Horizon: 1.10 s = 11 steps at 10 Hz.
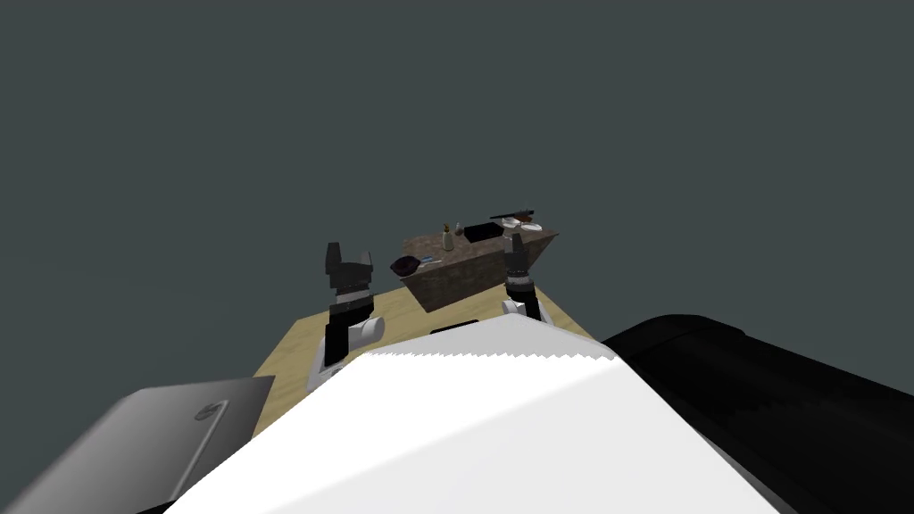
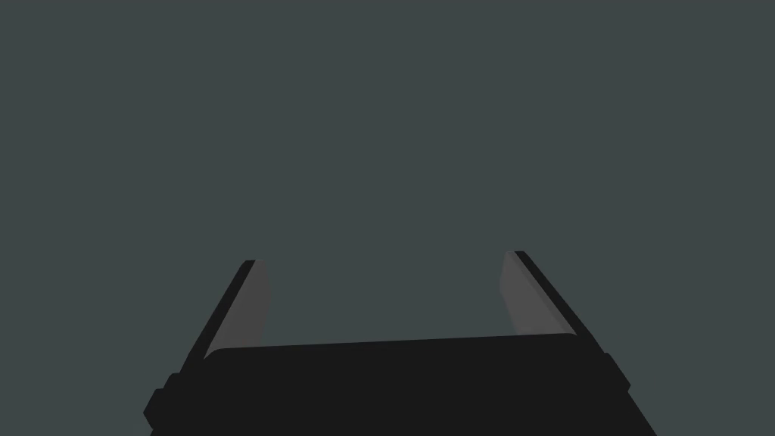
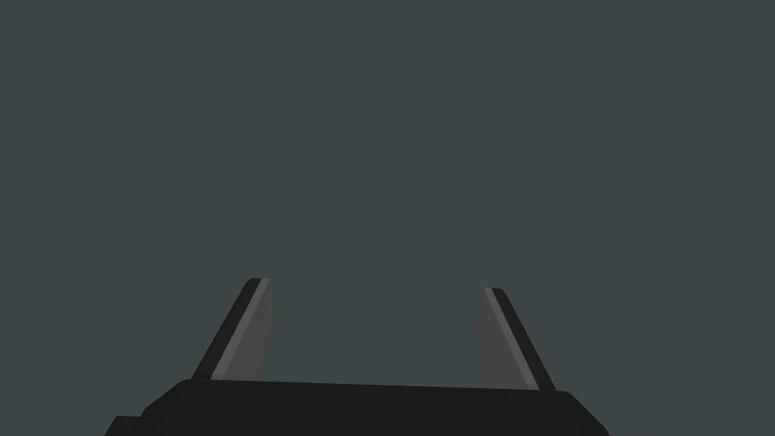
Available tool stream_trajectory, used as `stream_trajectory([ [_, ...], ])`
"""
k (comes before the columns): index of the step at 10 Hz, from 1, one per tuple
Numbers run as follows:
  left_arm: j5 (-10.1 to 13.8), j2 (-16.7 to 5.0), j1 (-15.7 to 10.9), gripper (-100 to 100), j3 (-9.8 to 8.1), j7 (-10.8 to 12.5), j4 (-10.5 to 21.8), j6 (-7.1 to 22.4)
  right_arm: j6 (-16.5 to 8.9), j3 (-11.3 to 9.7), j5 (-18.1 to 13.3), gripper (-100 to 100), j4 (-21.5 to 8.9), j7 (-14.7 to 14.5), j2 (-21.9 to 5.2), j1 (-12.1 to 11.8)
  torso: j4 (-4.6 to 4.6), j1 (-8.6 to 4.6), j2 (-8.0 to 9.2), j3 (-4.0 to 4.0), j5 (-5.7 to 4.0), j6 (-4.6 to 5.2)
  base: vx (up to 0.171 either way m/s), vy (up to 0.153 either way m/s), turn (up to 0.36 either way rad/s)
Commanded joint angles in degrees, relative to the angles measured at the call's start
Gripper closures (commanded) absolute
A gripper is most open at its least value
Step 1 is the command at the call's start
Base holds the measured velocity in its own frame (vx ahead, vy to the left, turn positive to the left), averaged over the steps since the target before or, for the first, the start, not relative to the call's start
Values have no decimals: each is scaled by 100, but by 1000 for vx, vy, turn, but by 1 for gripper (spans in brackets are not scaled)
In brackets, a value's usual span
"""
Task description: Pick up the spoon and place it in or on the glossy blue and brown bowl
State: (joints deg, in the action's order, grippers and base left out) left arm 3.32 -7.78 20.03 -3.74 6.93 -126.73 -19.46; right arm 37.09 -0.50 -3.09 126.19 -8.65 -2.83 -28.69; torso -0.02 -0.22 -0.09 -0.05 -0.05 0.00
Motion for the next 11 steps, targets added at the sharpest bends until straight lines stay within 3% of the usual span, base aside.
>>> stream_trajectory([
  [1, 37, -52, -135, -100, -16, 4, 2, 286, 0, 0, 0, 0, 0, 0, 0, 0, 0, 0, 0, 0, 0, 0, 45, -66, -69],
  [6, 109, -126, -397, -100, -67, 19, 17, 1091, 0, 0, 0, 0, 0, 0, 0, 0, -1, -6, -3, -2, -1, 1, 30, -63, -42],
  [10, 144, -151, -535, -100, -97, 26, 33, 1545, 0, 0, 0, 0, 0, 0, 0, 0, 0, 4, -1, -1, 0, -1, 20, -37, -23],
  [11, 177, -170, -676, -100, -131, 32, 56, 1771, 0, 0, 0, 0, 0, 0, 0, 0, 0, 12, 4, 2, 2, -2, 30, -46, -66],
])
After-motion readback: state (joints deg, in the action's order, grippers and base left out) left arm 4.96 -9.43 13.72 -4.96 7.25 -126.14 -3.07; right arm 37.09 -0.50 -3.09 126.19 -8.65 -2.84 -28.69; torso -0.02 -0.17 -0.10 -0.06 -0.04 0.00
